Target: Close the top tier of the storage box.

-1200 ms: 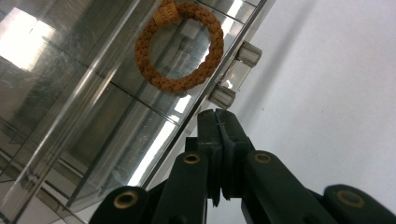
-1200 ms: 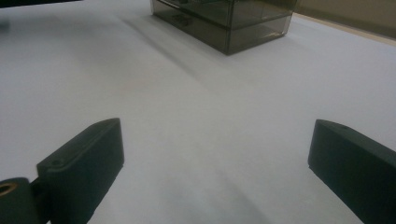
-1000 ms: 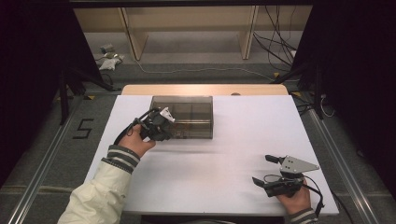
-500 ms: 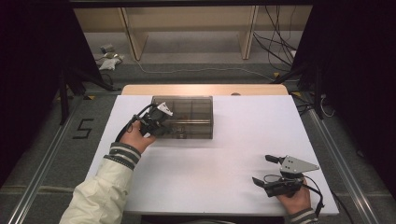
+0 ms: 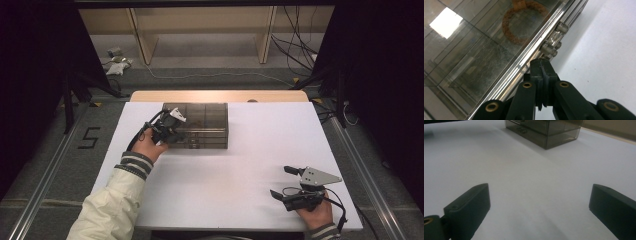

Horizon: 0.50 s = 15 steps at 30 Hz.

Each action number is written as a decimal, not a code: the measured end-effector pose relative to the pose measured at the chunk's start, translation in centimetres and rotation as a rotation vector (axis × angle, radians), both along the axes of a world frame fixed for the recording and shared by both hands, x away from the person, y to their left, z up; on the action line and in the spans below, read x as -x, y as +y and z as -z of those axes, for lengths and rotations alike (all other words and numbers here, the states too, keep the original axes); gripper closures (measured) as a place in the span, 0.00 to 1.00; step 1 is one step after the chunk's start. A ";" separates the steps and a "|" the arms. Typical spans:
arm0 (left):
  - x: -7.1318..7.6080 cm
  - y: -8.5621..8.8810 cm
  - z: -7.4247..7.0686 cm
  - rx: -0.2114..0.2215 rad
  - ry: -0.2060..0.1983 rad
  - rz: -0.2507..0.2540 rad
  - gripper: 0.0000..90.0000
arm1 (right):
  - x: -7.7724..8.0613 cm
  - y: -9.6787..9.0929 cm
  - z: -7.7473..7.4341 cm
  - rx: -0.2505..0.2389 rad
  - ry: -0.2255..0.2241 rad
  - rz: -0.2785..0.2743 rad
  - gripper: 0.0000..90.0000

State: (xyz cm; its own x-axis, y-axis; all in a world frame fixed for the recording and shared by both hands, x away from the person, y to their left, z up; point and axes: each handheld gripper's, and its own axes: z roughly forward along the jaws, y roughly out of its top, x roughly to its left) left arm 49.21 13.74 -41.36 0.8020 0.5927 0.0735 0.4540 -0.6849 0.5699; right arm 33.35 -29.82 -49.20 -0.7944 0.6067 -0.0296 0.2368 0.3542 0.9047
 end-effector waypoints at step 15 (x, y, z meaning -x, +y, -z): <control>1.3 0.1 -1.0 0.024 -0.013 0.000 0.77 | 0.0 0.1 0.0 0.004 0.006 -0.006 0.05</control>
